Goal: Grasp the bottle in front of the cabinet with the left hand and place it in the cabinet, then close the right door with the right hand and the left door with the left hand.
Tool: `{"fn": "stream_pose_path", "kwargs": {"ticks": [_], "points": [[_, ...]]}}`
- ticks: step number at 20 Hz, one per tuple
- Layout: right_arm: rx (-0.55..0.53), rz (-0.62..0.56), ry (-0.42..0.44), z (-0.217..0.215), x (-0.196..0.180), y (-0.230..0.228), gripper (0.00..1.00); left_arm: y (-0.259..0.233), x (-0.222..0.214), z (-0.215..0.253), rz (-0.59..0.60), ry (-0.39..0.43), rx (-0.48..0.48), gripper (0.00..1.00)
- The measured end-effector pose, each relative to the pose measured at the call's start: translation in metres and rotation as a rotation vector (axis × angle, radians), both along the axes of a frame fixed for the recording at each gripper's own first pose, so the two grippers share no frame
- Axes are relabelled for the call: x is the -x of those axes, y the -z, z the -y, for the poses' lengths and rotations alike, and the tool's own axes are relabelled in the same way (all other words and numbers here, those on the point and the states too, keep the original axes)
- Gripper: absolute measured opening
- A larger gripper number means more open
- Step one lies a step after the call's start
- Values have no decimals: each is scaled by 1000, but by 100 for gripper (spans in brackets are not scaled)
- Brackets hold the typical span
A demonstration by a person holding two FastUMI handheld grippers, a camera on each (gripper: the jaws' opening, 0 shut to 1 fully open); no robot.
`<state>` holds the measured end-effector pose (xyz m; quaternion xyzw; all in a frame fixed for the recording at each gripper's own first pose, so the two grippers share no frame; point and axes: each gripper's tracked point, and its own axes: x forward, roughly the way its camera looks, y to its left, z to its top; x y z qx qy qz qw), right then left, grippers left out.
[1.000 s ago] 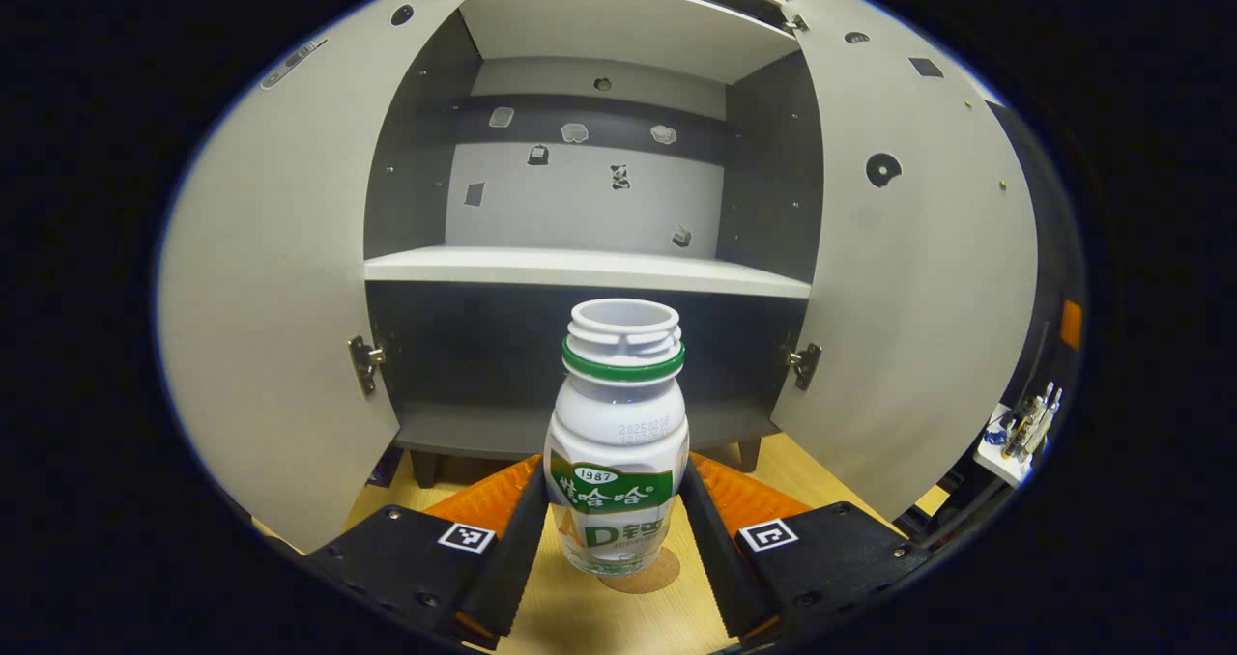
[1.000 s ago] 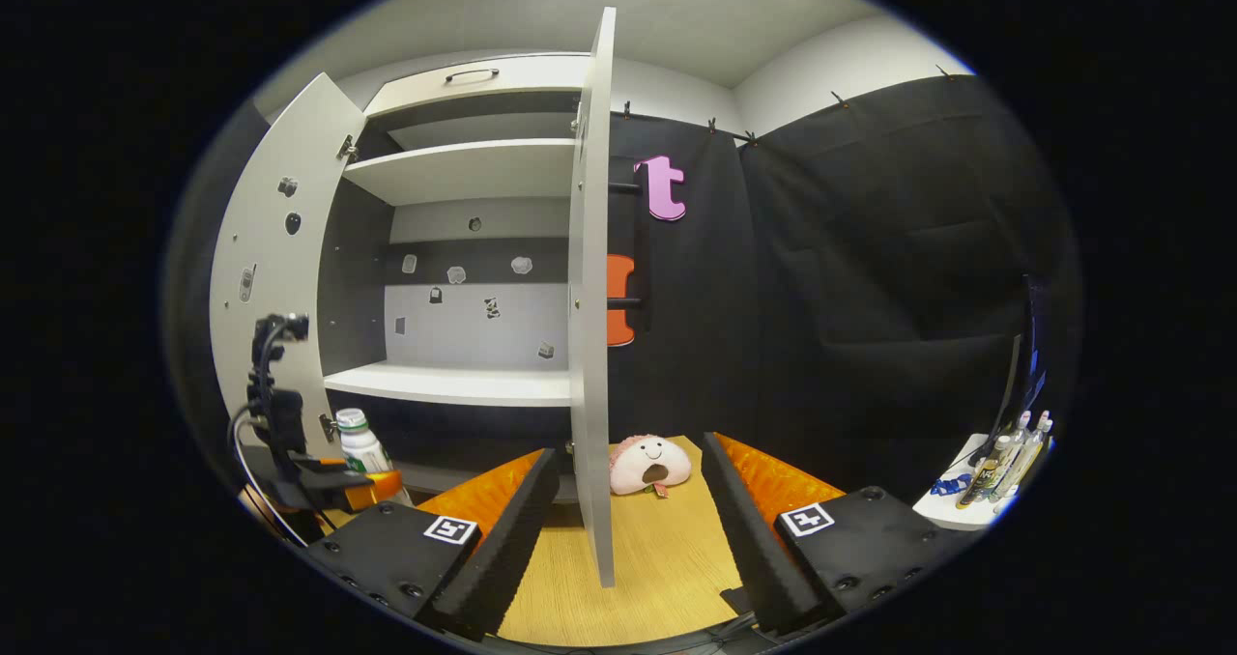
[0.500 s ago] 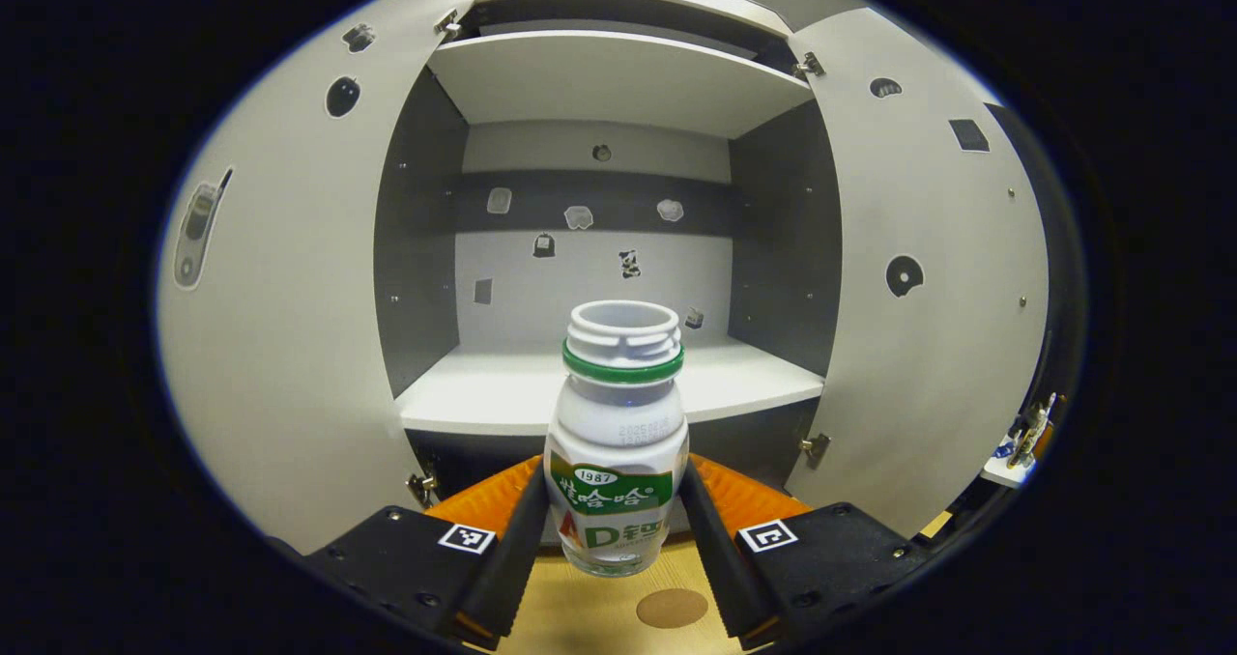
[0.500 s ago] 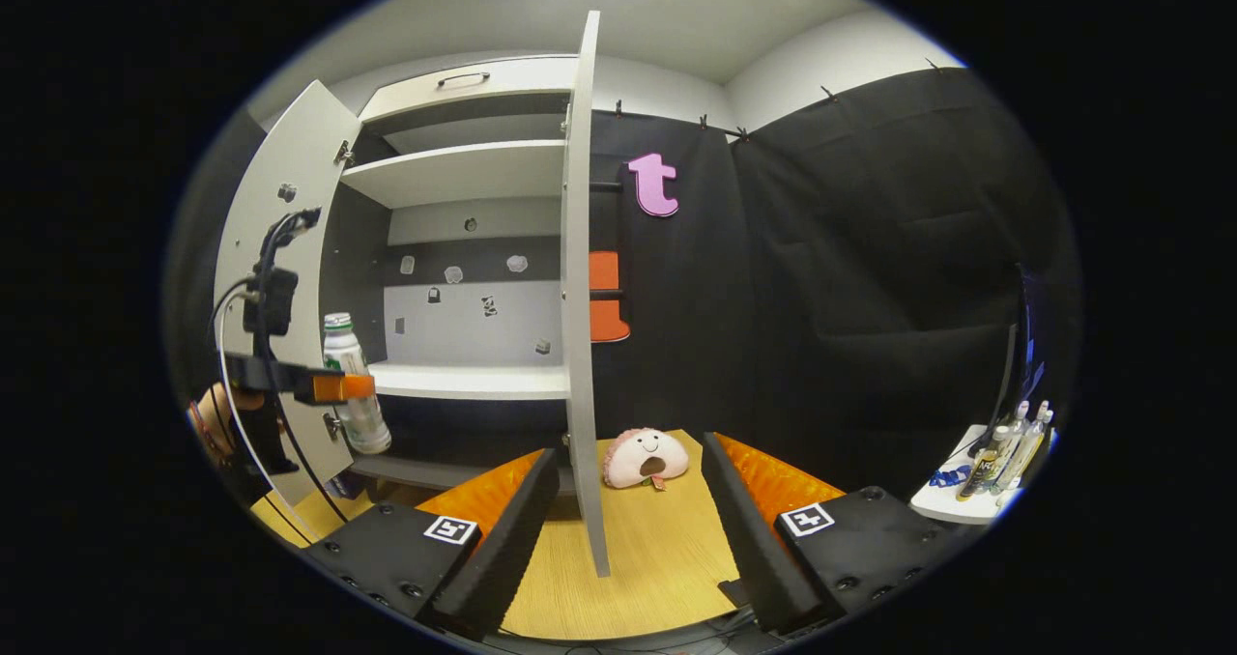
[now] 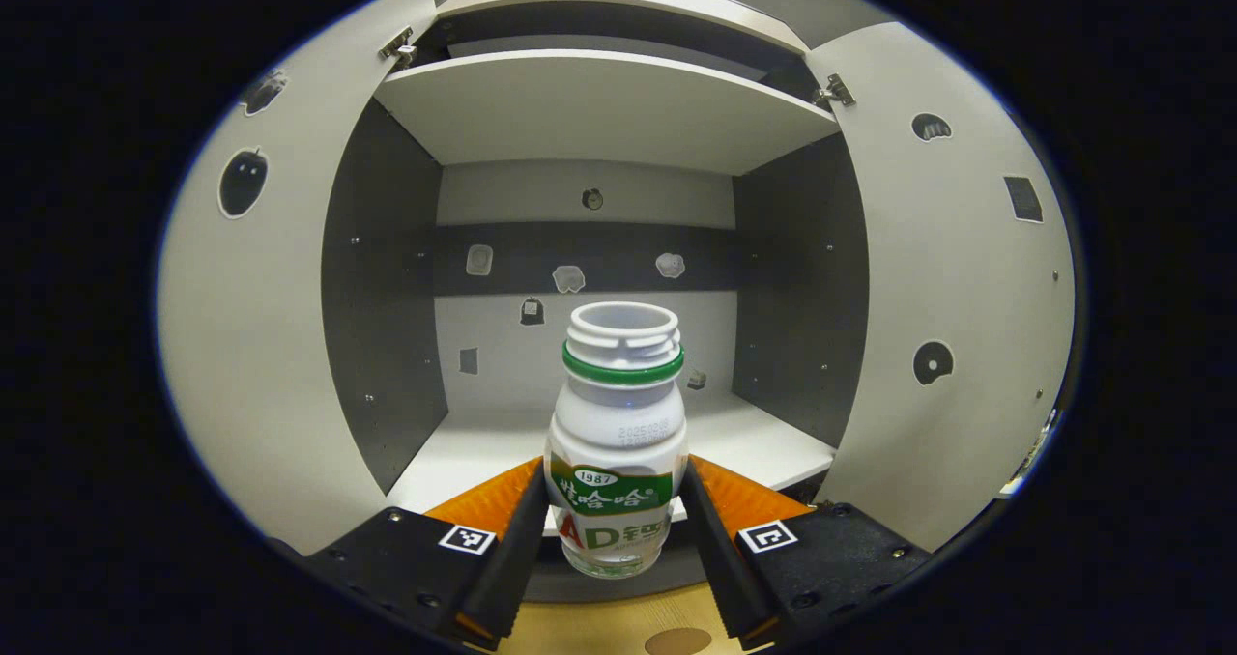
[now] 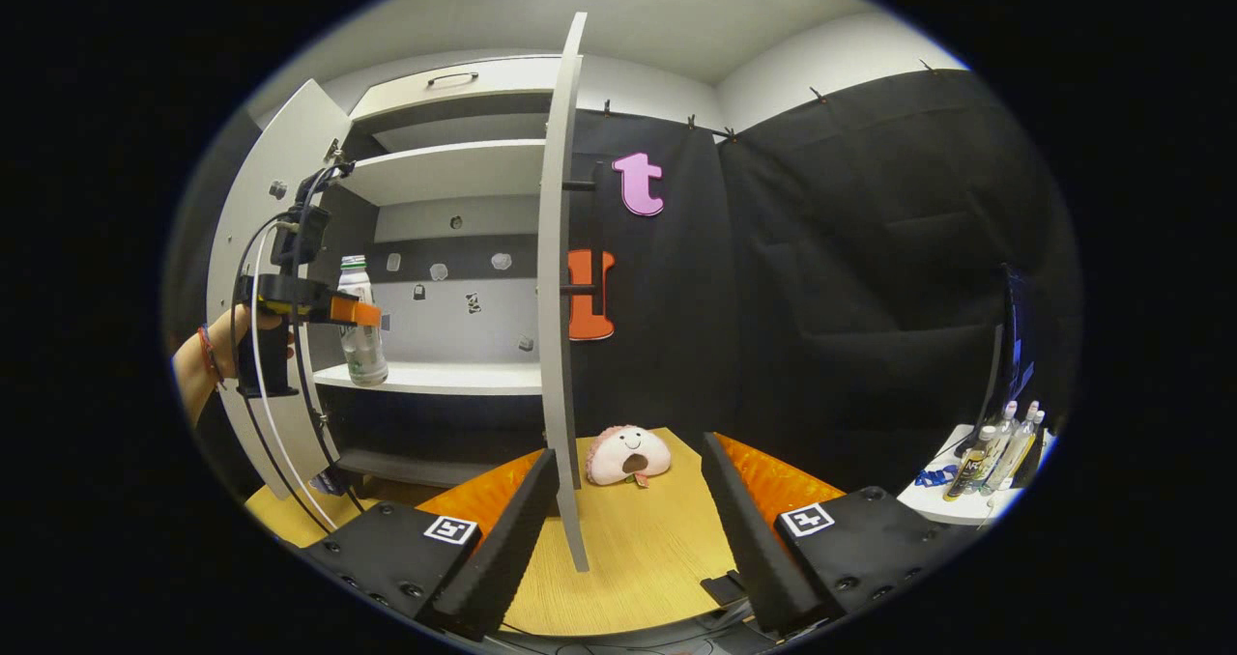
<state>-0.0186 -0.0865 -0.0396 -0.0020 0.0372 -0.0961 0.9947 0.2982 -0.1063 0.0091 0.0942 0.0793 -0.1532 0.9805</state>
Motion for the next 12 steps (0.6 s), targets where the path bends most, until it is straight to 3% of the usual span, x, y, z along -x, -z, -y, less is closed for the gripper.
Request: {"fn": "stream_pose_path", "kwargs": {"ticks": [6,12], "points": [[-24,-11,44,19,-5,7,98,-9,-47,7,-30,-14,-4,77],[-24,-19,77,32,-15,10,98,13,-80,13,-91,-21,-50,77]]}}
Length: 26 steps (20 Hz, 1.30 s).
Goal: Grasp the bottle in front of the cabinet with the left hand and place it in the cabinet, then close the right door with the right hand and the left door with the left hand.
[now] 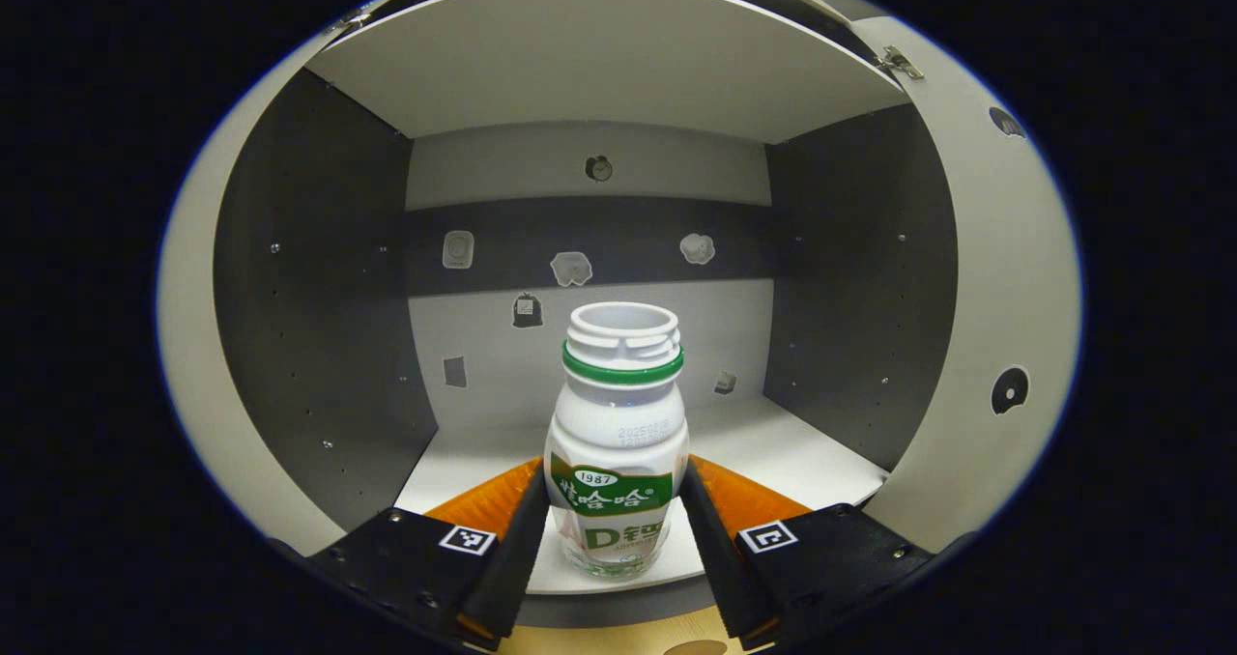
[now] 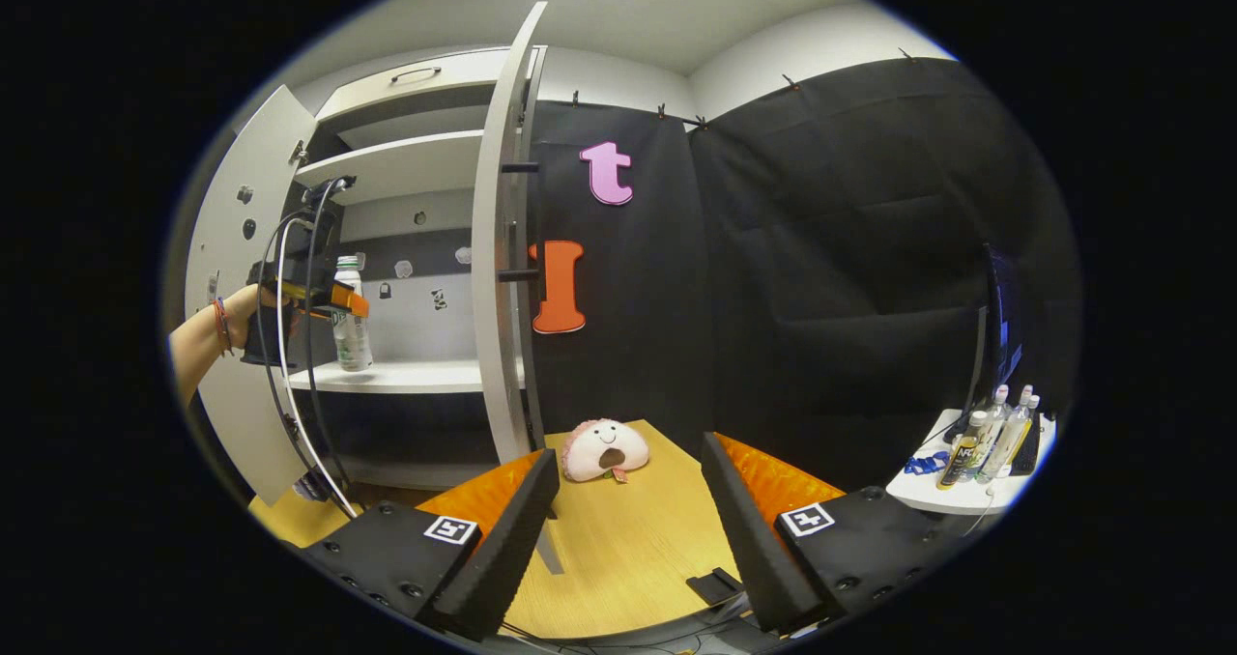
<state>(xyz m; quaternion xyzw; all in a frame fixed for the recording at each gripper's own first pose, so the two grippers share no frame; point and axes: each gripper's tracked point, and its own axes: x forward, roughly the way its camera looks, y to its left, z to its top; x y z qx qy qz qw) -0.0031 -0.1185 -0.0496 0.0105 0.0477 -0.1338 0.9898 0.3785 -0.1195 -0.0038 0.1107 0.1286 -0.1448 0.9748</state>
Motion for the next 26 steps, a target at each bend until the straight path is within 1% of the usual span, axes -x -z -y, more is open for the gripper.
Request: {"fn": "stream_pose_path", "kwargs": {"ticks": [4,10,14,18,20,21,23,25,26], "points": [[2,-2,13,6,-4,-1,98,11,-7,0,-30,-9,1,77],[-6,-7,15,4,-11,2,98,12,-9,1,-38,-9,-3,79],[-5,-7,10,1,-10,1,98,16,-10,-1,-52,-18,6,80],[0,-11,14,3,-7,0,98,14,-10,-2,-41,-35,2,80],[-2,-11,17,5,-3,0,98,12,-7,-3,-29,-38,-2,83],[-2,-11,19,5,-2,-1,98,9,-5,-6,-25,-41,-4,87],[-3,-8,19,5,1,-1,98,3,0,-11,-11,-52,-2,90],[1,-4,15,3,3,-4,98,-4,8,-19,8,-77,1,94],[7,-3,13,4,3,-6,98,-9,13,-23,19,-90,1,95]]}}
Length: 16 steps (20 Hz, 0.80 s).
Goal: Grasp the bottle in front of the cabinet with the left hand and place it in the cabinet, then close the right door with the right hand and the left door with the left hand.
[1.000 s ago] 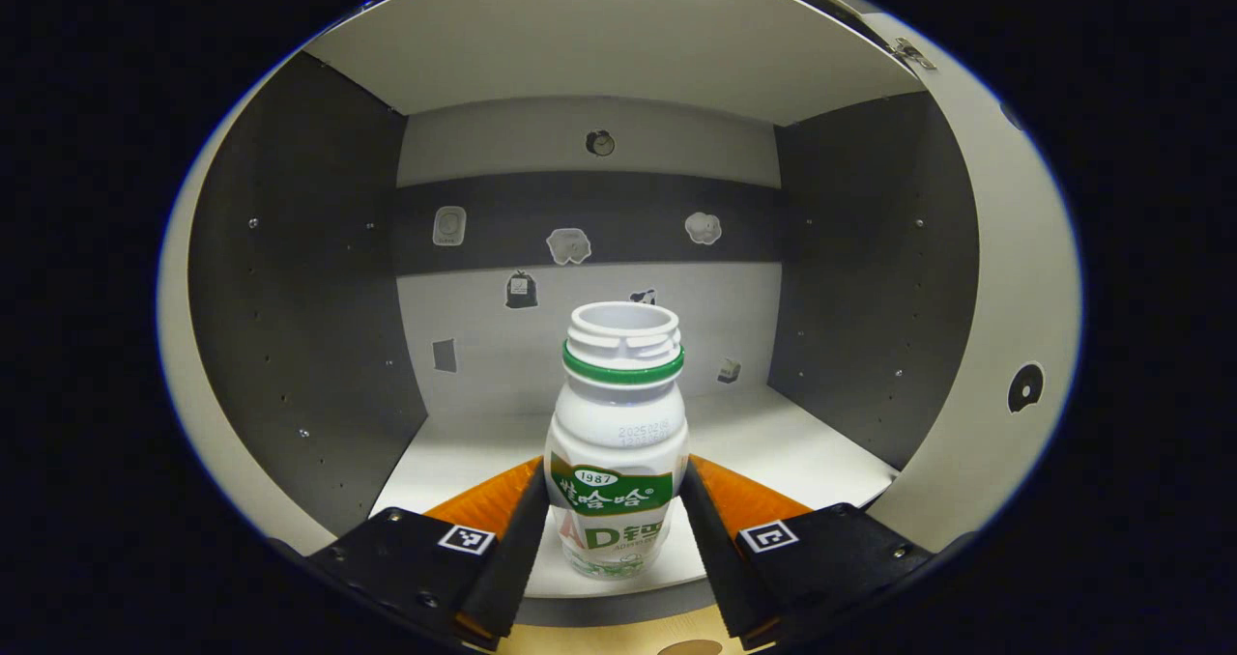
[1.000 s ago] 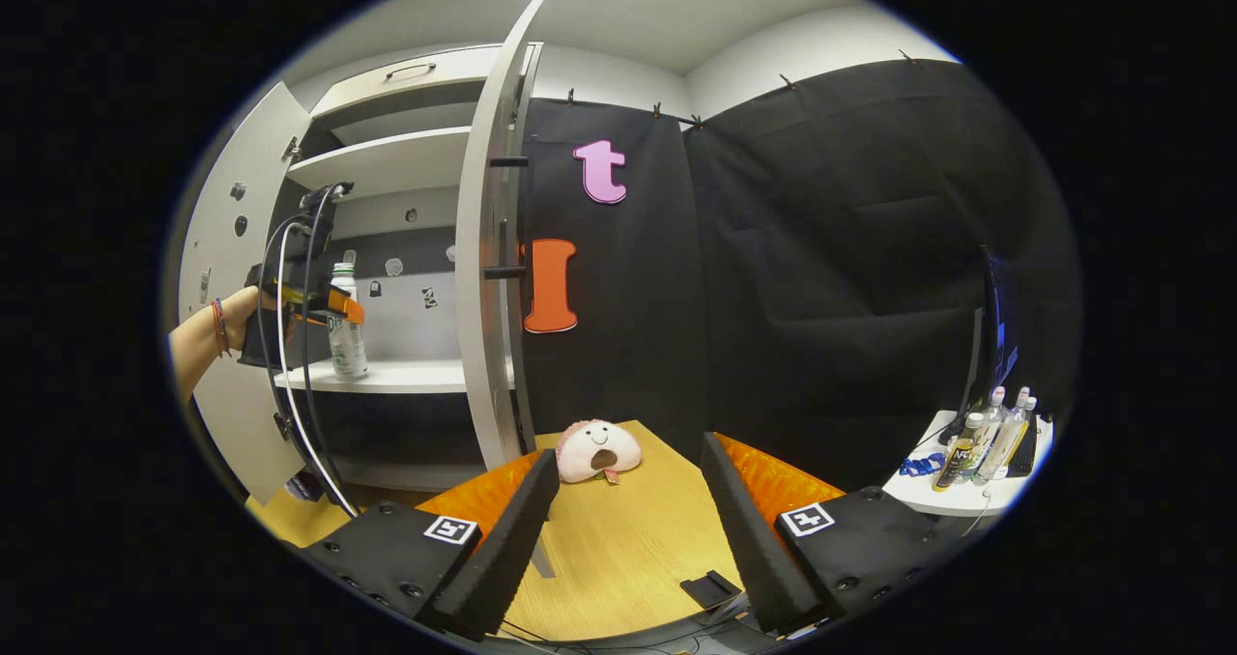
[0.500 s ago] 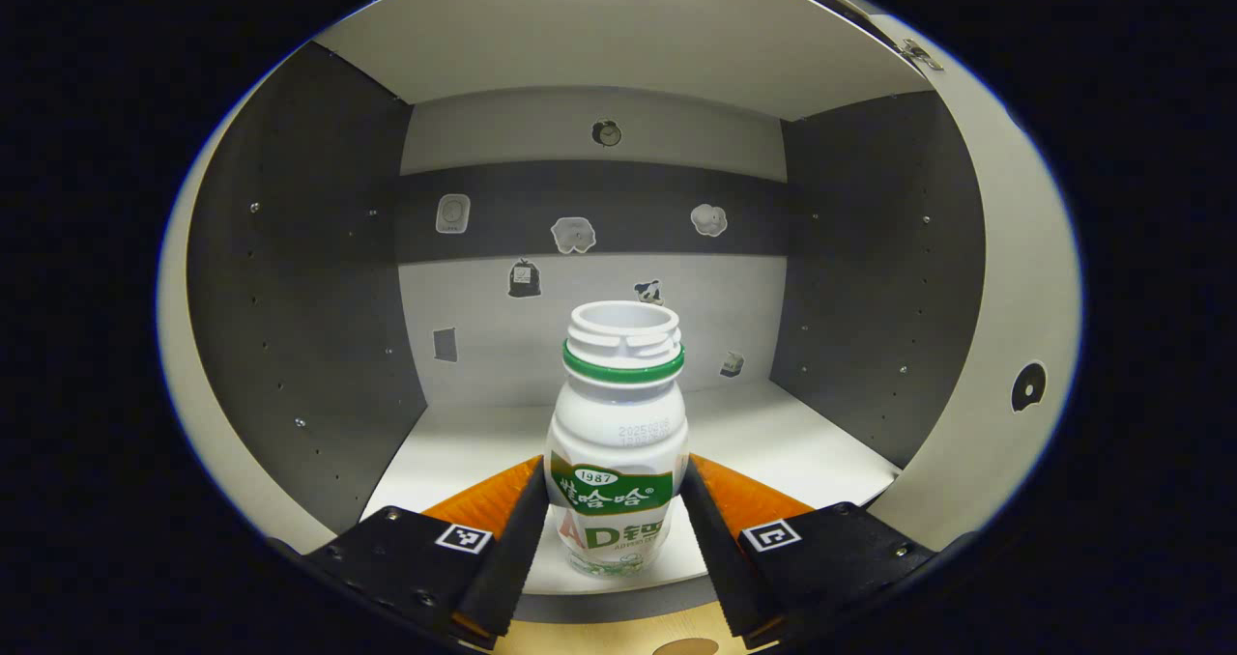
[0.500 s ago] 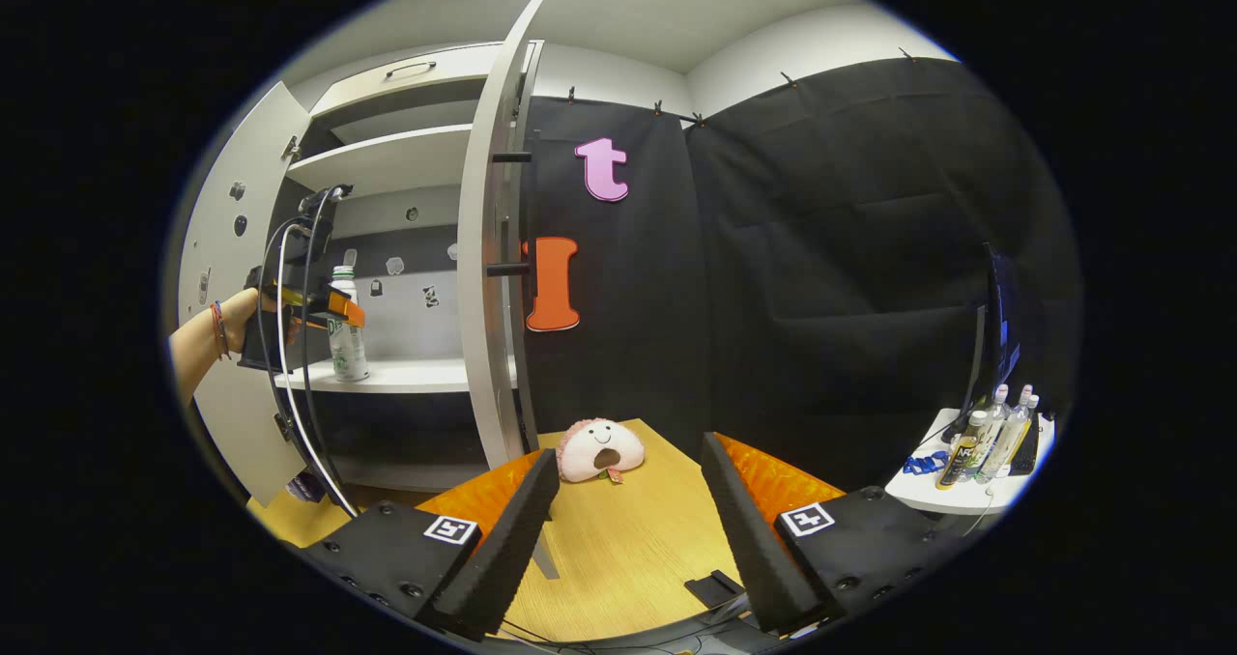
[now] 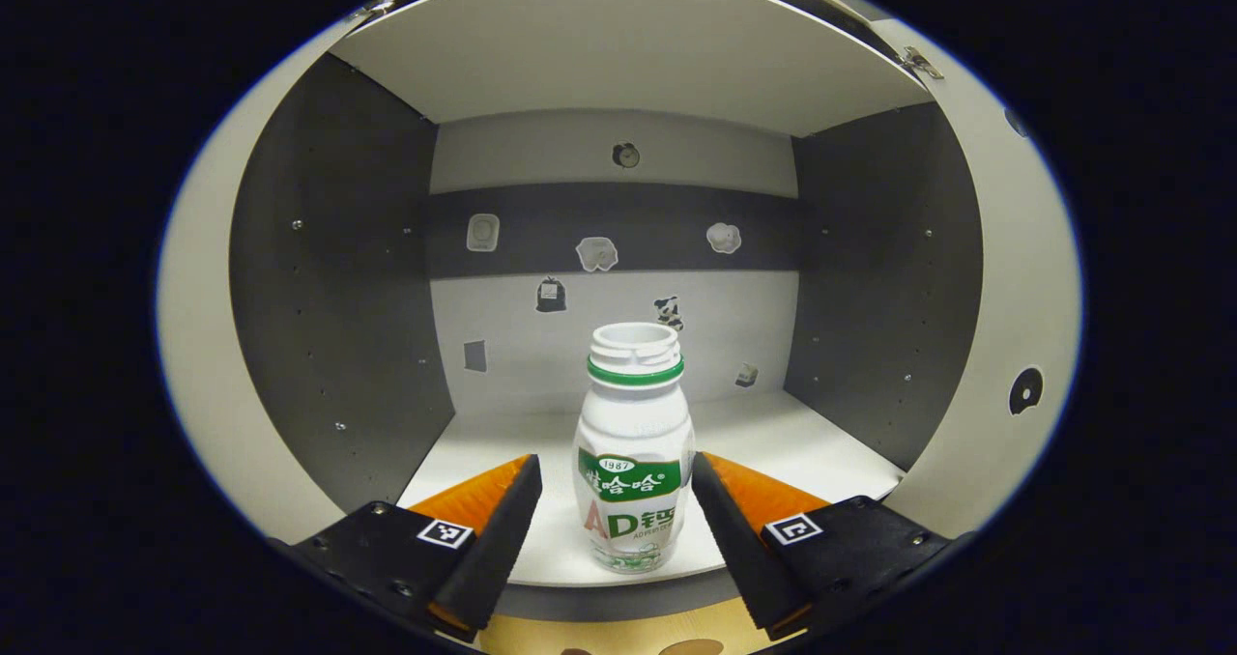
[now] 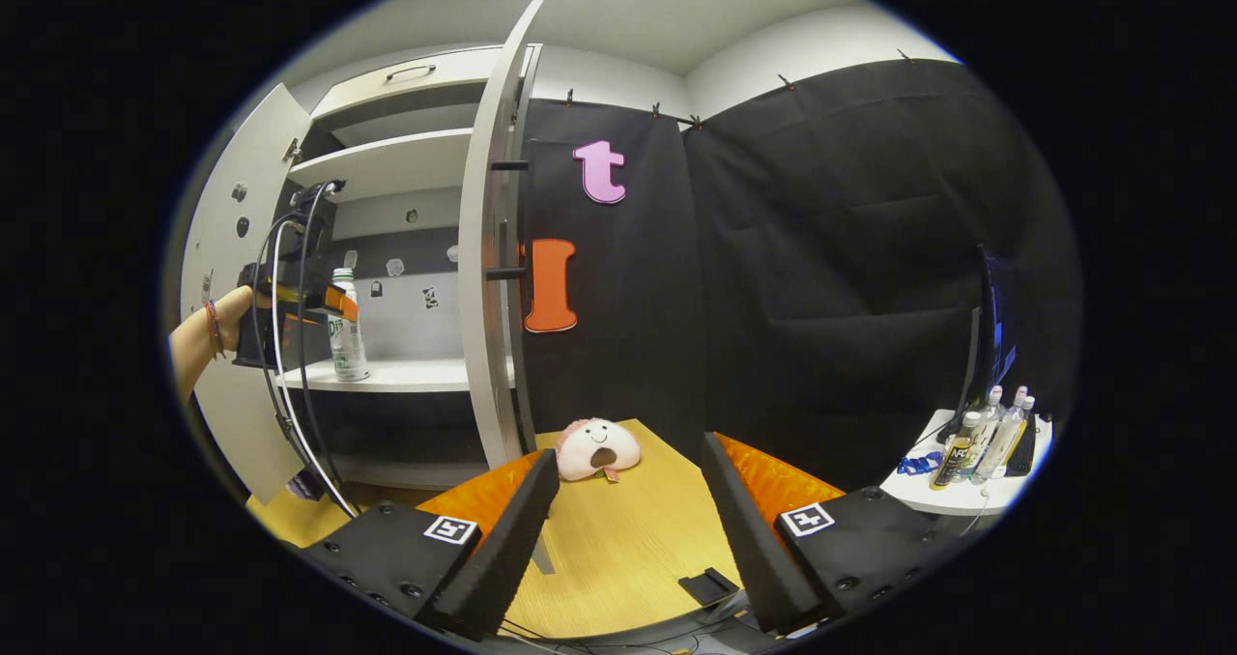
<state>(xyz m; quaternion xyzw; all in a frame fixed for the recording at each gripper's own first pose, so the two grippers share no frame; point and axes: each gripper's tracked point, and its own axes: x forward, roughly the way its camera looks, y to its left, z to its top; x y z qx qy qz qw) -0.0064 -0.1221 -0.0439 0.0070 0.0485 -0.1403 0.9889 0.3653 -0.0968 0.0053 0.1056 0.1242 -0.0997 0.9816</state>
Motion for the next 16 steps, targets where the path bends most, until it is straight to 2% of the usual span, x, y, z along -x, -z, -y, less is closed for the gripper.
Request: {"fn": "stream_pose_path", "kwargs": {"ticks": [6,11,16], "points": [[27,23,10,11,-1,-17,98,-46,47,-3,112,24,22,95],[77,58,2,14,-5,-41,98,-89,96,-10,180,35,87,95],[107,66,-13,16,-16,-52,98,-132,150,-32,291,4,77,94]]}}
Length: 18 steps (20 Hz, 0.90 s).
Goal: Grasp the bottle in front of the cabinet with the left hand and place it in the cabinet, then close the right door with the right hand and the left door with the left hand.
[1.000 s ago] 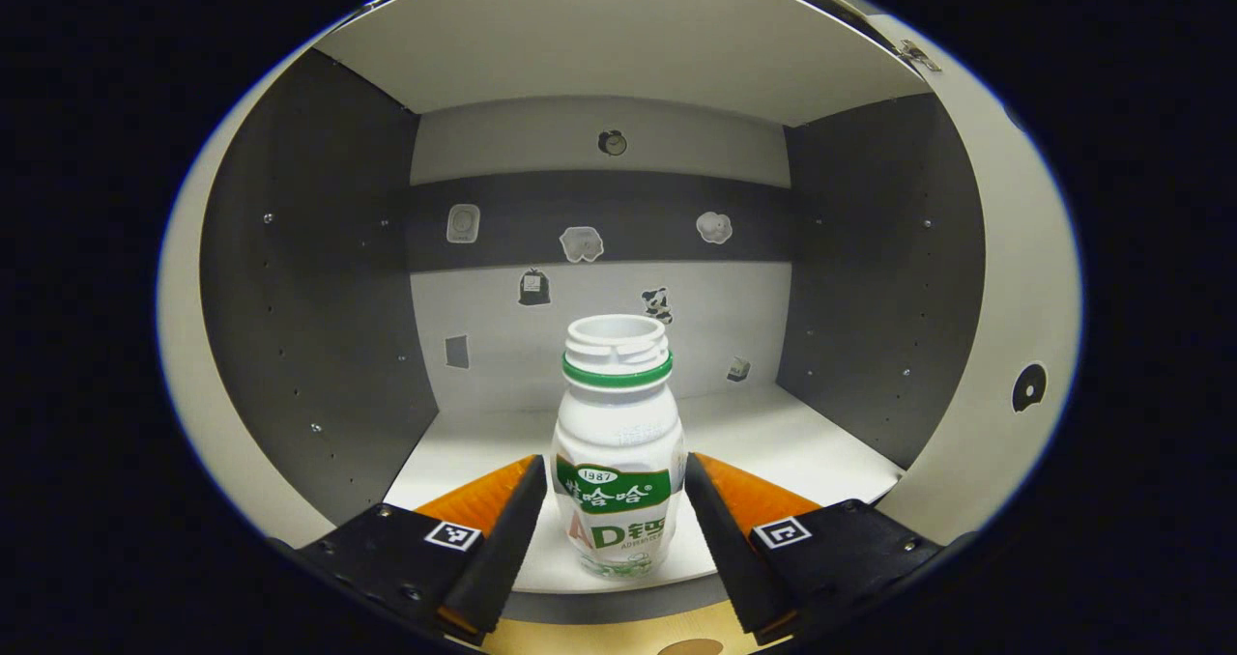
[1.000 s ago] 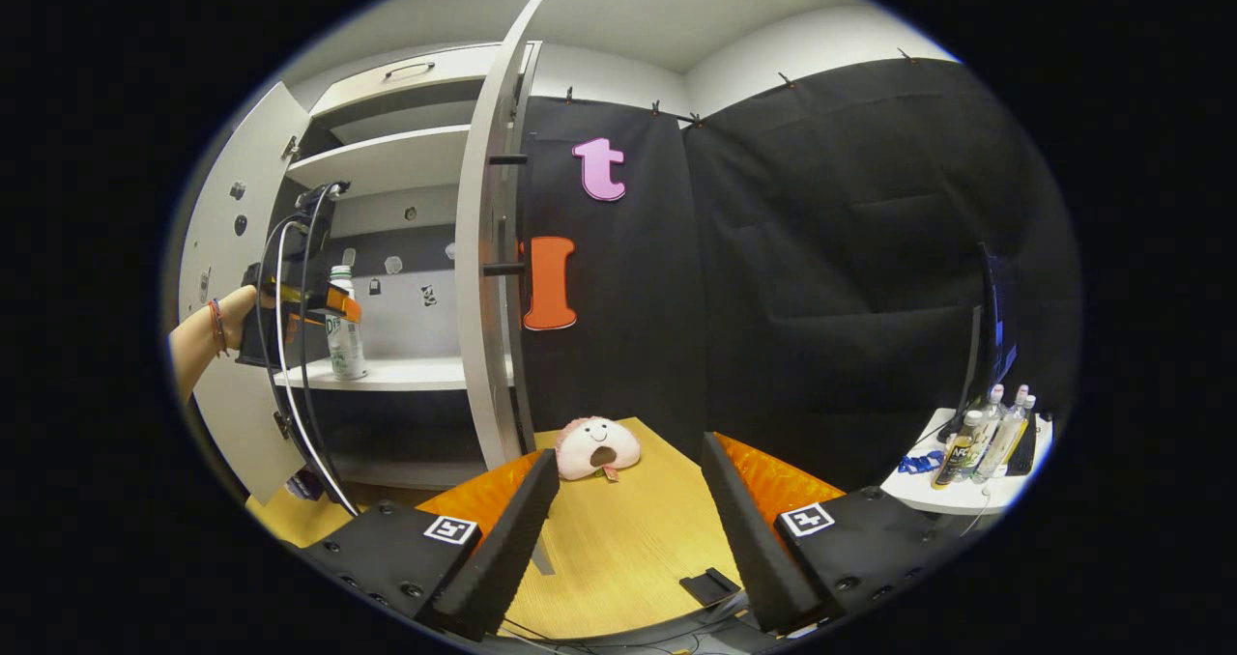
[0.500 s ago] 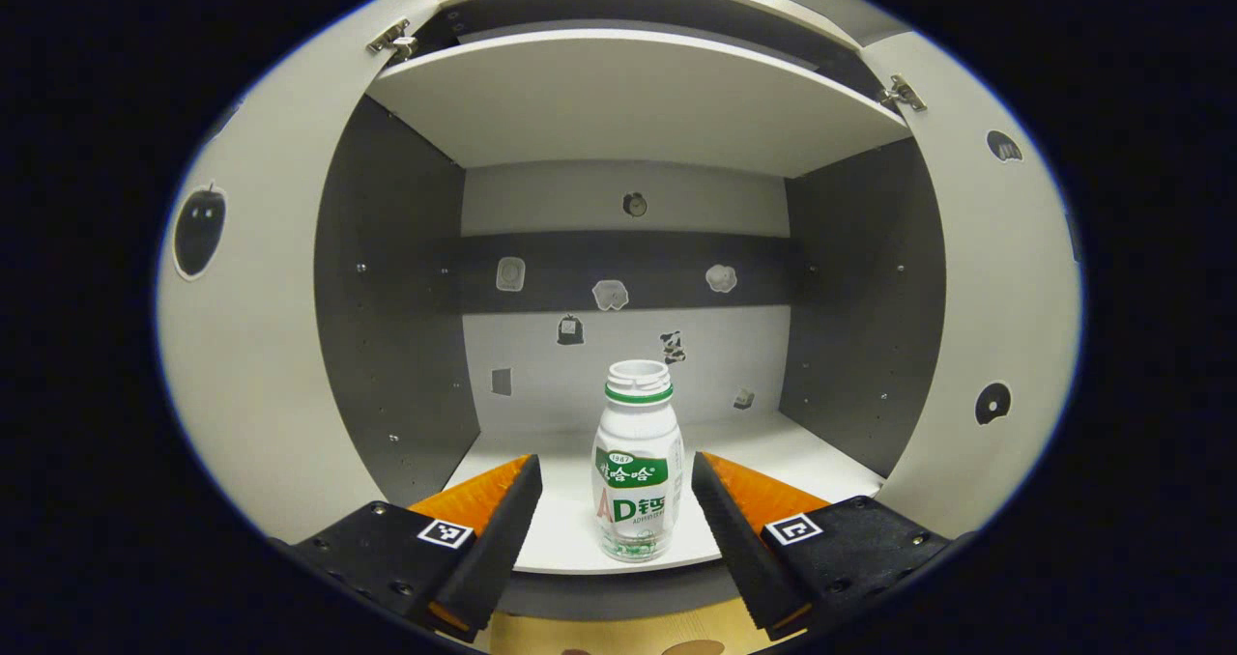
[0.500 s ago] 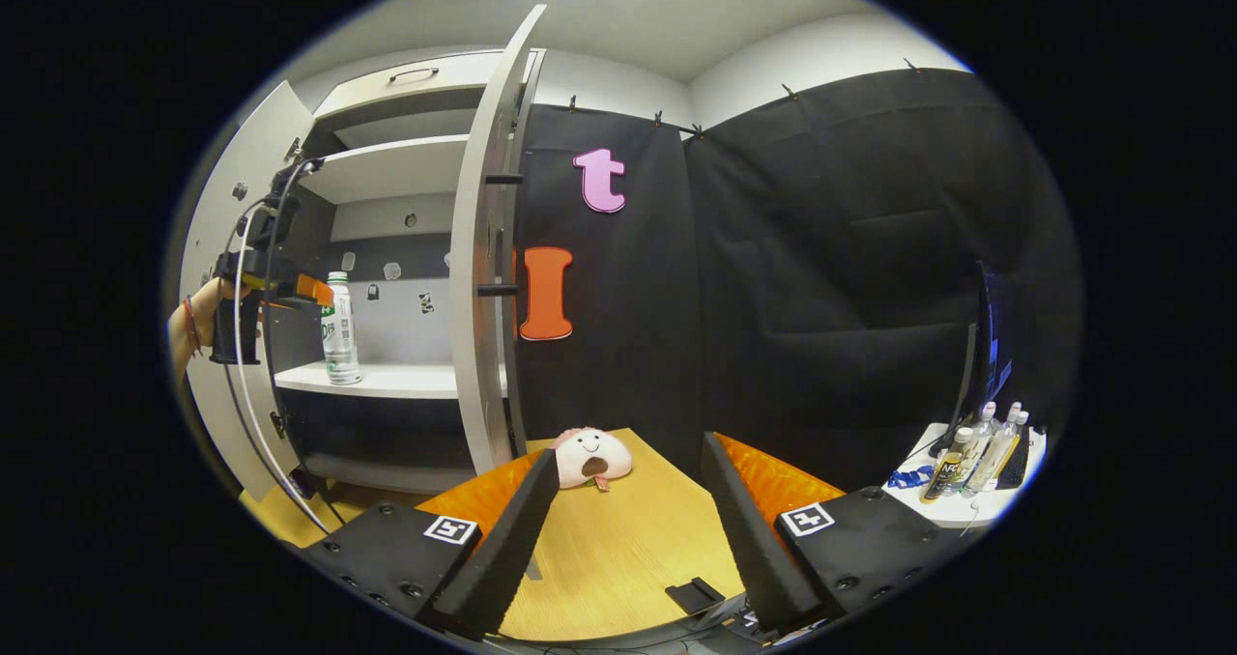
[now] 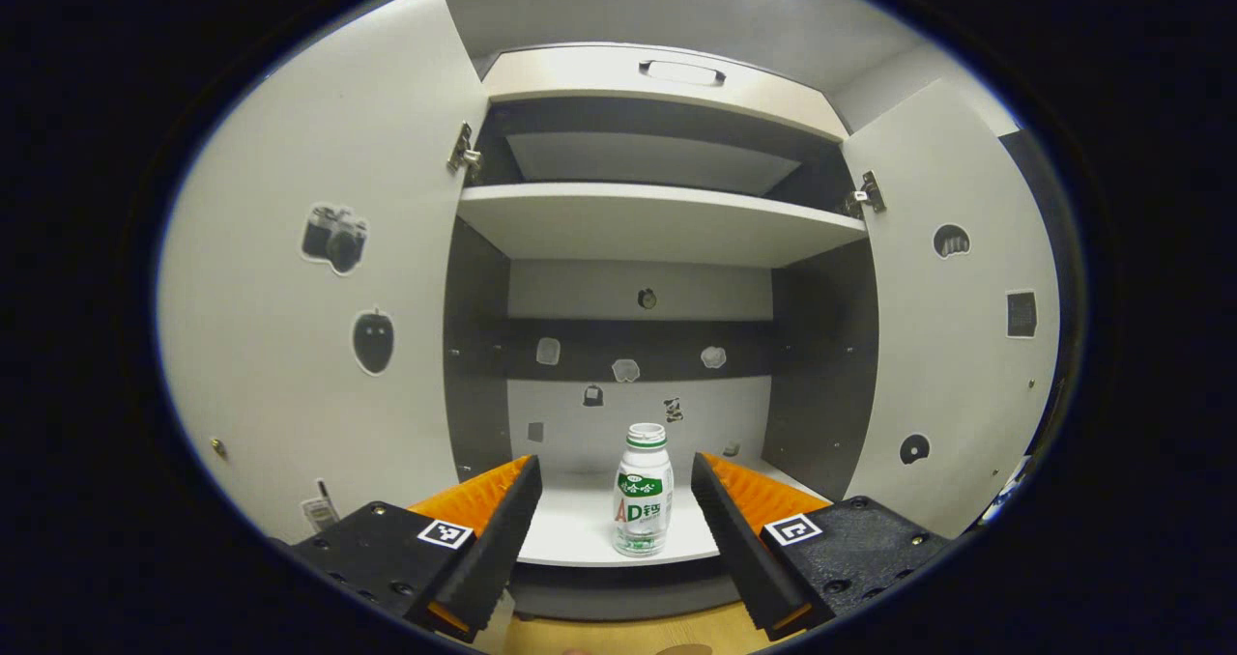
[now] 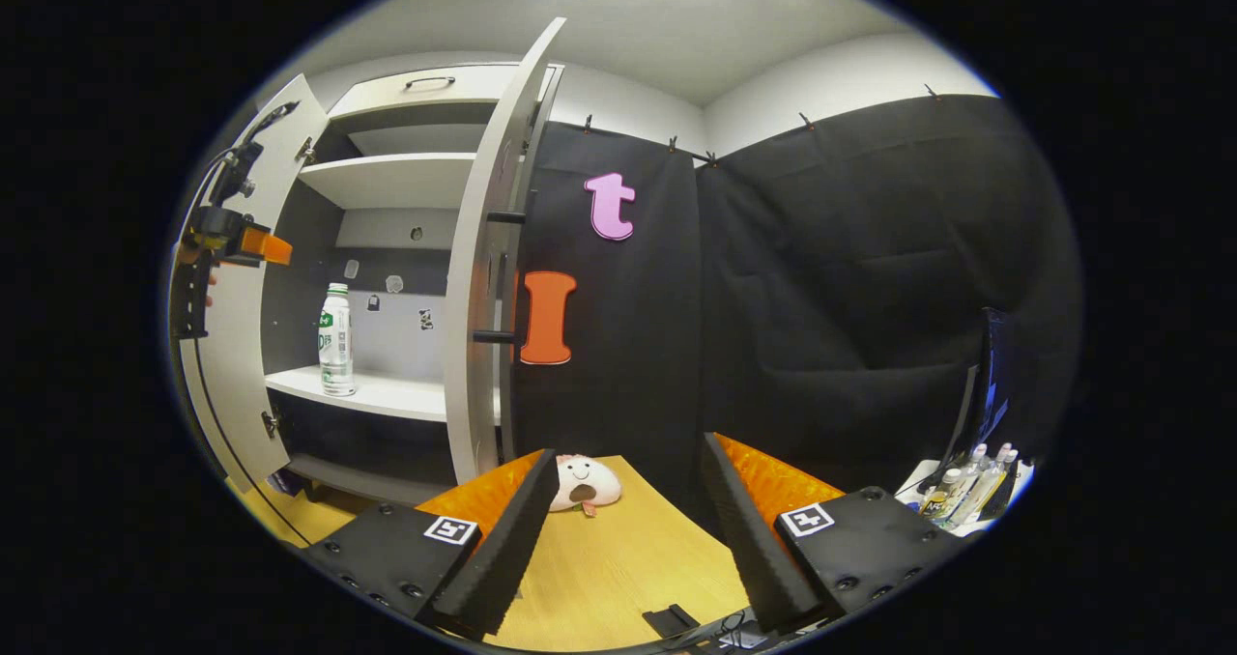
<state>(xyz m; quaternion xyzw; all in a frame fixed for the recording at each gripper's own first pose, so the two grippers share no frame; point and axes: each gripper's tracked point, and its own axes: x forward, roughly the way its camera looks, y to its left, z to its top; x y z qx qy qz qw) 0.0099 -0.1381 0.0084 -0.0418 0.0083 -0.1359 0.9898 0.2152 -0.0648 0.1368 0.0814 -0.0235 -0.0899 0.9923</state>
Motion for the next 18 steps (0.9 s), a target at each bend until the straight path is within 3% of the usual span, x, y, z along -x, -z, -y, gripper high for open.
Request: {"fn": "stream_pose_path", "kwargs": {"ticks": [10,18], "points": [[-3,-88,-94,-3,-54,12,98,-30,107,-68,65,-94,19,94],[13,-132,-153,-12,-92,25,98,-26,163,-130,68,-202,32,94]]}}
